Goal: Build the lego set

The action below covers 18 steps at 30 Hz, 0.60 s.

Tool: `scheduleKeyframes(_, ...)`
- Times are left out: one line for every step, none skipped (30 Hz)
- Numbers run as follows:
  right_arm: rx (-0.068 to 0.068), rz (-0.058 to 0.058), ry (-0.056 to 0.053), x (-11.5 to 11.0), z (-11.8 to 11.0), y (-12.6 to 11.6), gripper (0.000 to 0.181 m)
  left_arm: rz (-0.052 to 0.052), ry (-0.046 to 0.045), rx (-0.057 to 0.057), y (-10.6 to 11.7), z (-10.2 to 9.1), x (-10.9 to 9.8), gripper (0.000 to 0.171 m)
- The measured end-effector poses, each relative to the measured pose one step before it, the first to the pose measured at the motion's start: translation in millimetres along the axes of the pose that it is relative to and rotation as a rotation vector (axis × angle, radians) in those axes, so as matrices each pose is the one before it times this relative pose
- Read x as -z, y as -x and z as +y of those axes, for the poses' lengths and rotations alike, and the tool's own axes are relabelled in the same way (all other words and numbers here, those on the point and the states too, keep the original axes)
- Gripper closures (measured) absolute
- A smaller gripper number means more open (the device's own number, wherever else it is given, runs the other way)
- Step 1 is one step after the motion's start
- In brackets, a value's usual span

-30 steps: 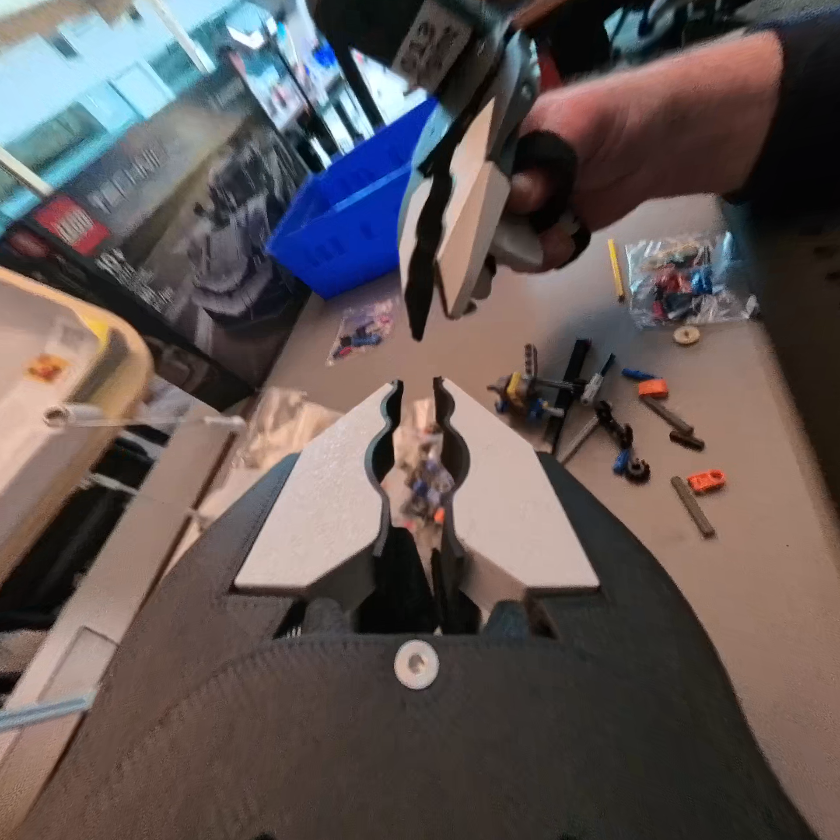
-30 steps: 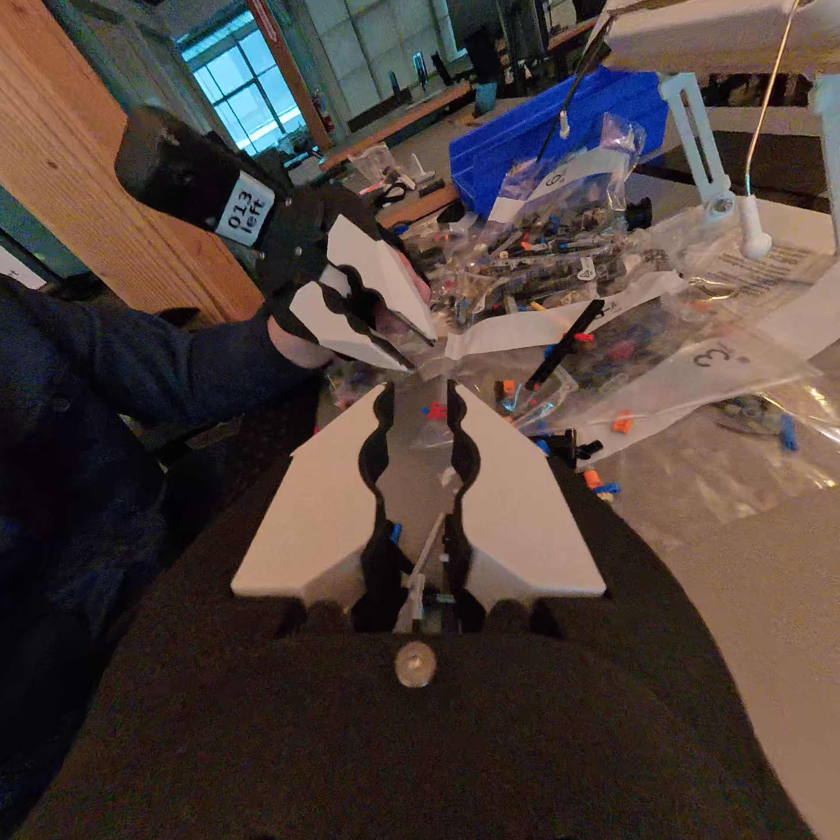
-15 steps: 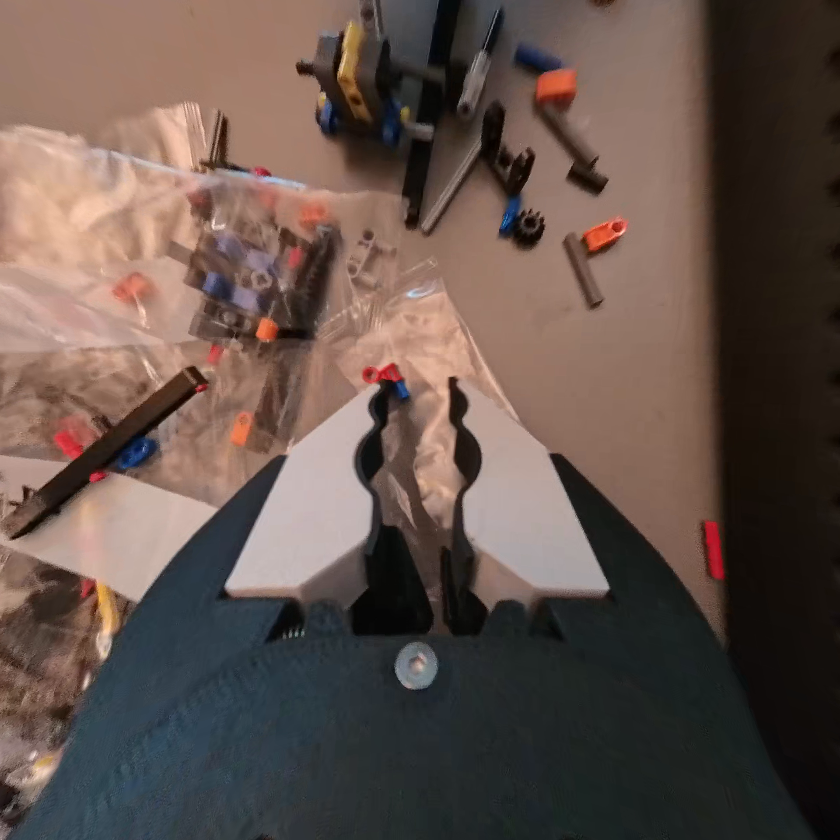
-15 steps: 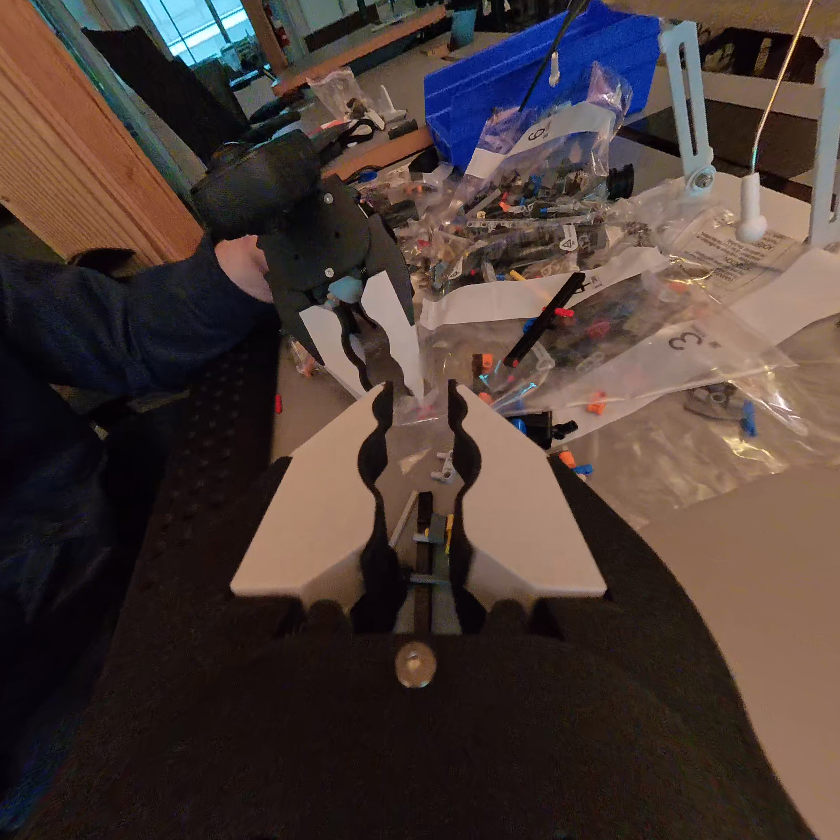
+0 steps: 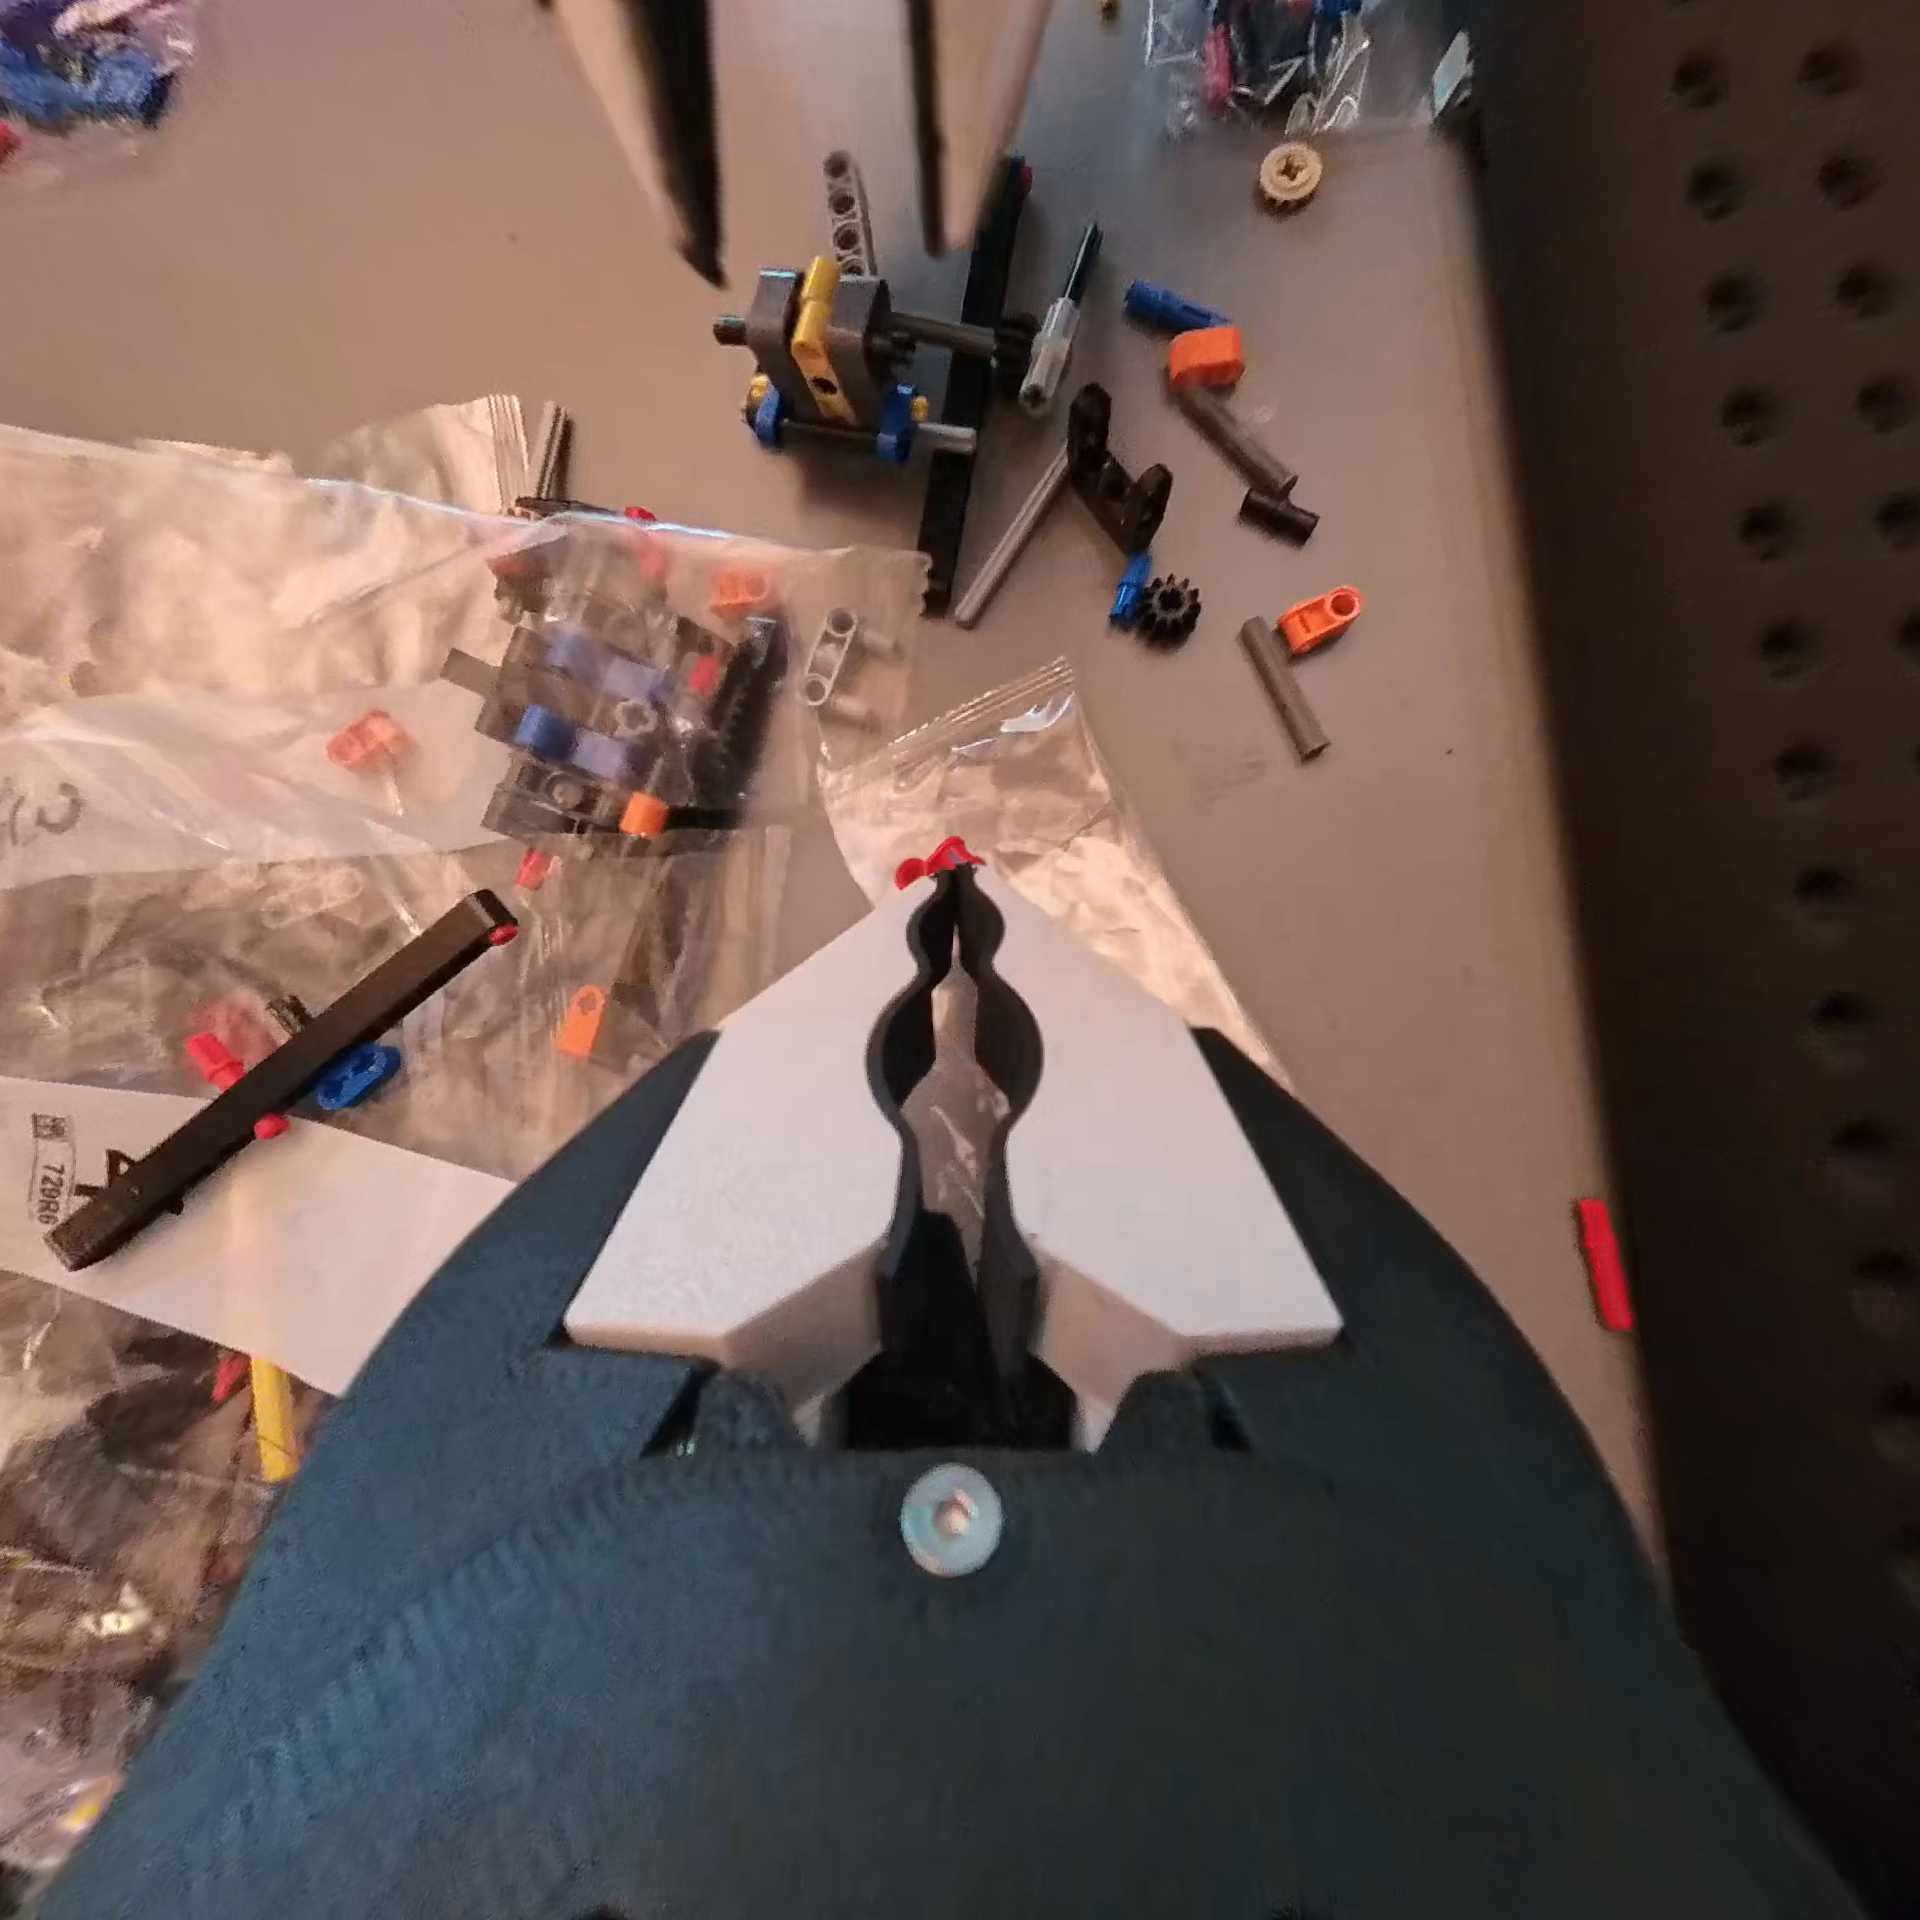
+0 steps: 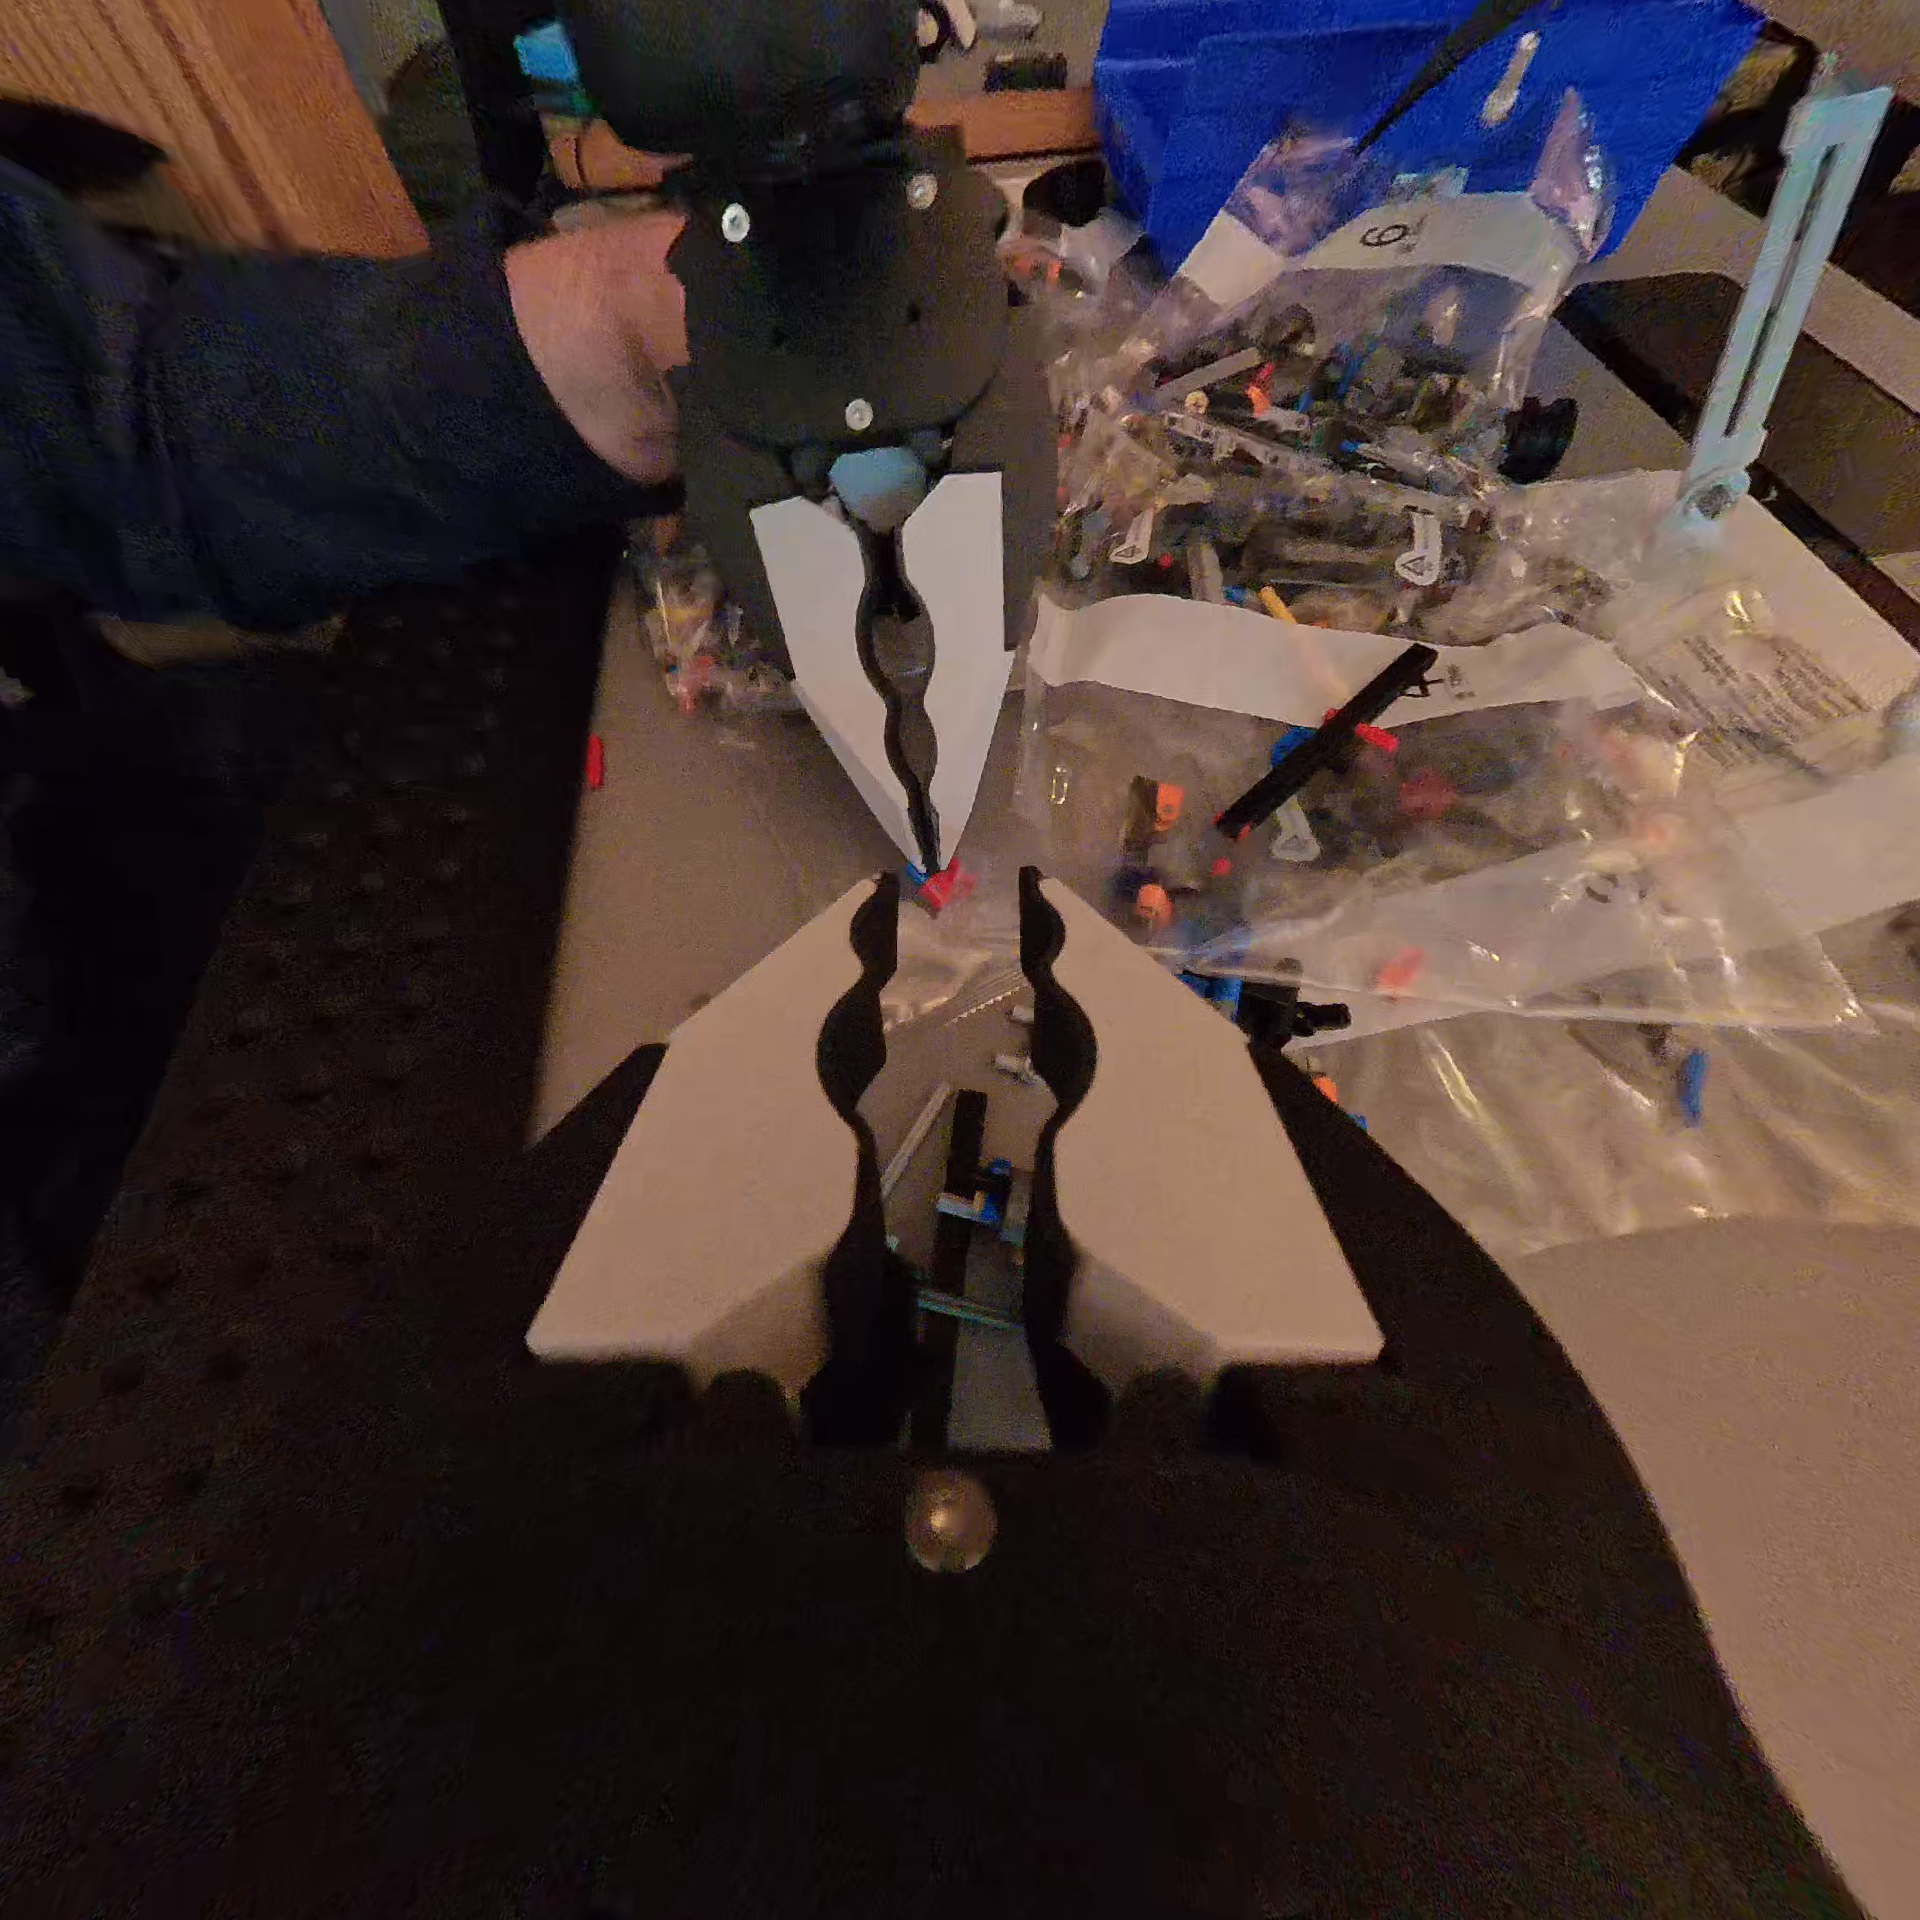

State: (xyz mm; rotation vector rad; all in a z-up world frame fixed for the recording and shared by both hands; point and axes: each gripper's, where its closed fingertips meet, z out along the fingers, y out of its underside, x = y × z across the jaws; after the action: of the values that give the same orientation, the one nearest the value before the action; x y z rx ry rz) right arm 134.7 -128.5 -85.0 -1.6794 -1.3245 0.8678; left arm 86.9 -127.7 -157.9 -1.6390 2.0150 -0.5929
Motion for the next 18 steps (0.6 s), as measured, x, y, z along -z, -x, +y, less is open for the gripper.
scheduleKeyframes(0.0268, -0.0005, 0.0273, -3.83, 3.67, 2.58, 0.160, 0.0201, 0.00505, 0.0229, -2.32, 1.01, -0.45, 0.171)
scheduleKeyframes(0.0129, -0.0017, 0.0293, -3.53, 4.20, 1.52, 0.160, 0.0164, 0.01183, 0.0183, -1.88, 2.01, -1.84, 0.163)
scheduleKeyframes(0.0075, -0.0006, 0.0255, -3.22, 3.58, 1.02, 0.160, -0.0039, 0.02642, 0.0081, 0.75, 3.96, -2.87, 0.153)
scheduleKeyframes(0.0055, 0.0001, 0.0175, -1.37, 2.39, -0.06, 0.160, -0.0076, 0.03273, 0.0032, 1.09, 4.56, -3.58, 0.141)
scheduleKeyframes(0.0042, -0.0012, 0.0031, -1.12, 1.26, -0.60, 0.160, 0.0076, -0.00479, 0.0006, -1.41, -1.50, -1.92, 0.136)
scheduleKeyframes(-0.0001, 0.0035, 0.0006, 0.46, -0.25, -0.12, 0.160, 0.0170, -0.00883, -0.0014, -2.91, -2.59, -0.38, 0.136)
scheduleKeyframes(0.0000, 0.0016, -0.0064, 0.96, -1.07, -0.85, 0.161, -0.0183, 0.00738, -0.0068, 2.28, 0.14, -1.10, 0.139)
scheduleKeyframes(0.0001, 0.0019, -0.0075, 1.48, -1.35, -0.19, 0.161, -0.0194, 0.00003, -0.0076, 2.87, -0.58, -0.68, 0.145)
scheduleKeyframes(-0.0018, 0.0003, -0.0070, 1.21, -1.24, 0.01, 0.161, -0.0119, -0.00479, 0.0069, 2.99, -1.05, -0.70, 0.151)
scheduleKeyframes(-0.0017, 0.0008, -0.0025, 0.60, -0.25, 0.07, 0.161, -0.0064, -0.01024, 0.0065, 2.18, -1.48, -1.11, 0.155)
scheduleKeyframes(0.0000, 0.0013, 0.0022, 0.24, 0.24, 0.02, 0.161, -0.0092, -0.00643, -0.0037, 1.78, -1.06, -1.05, 0.157)
scheduleKeyframes(0.0022, 0.0014, 0.0040, -0.39, 0.73, 0.27, 0.161, -0.0084, -0.00233, -0.0075, 1.11, -1.05, -0.84, 0.160)
scheduleKeyframes(0.0017, 0.0010, 0.0040, -0.64, 0.59, -0.10, 0.162, -0.0039, -0.00438, -0.0046, 0.09, -1.45, -1.04, 0.161)
scheduleKeyframes(0.0002, -0.0012, 0.0028, -0.52, 0.65, 0.36, 0.162, -0.0005, -0.01050, -0.0088, -0.78, -2.43, -1.47, 0.167)
scheduleKeyframes(0.0018, -0.0050, 0.0008, 0.22, 0.55, 0.90, 0.162, 0.0127, -0.01423, -0.0087, -2.79, -3.20, -1.76, 0.170)
scheduleKeyframes(0.0040, -0.0090, -0.0006, -0.09, 0.68, 2.25, 0.163, 0.0231, -0.01218, -0.0143, -4.90, -3.26, -1.78, 0.171)
scheduleKeyframes(0.0039, -0.0040, 0.0006, 0.12, 0.46, 1.16, 0.164, 0.0250, -0.01325, -0.0251, -6.02, -3.36, -1.84, 0.171)
scheduleKeyframes(0.0004, -0.0095, 0.0050, -0.29, 1.24, 1.47, 0.164, 0.0248, -0.01165, -0.0195, -6.09, -3.26, -1.90, 0.171)
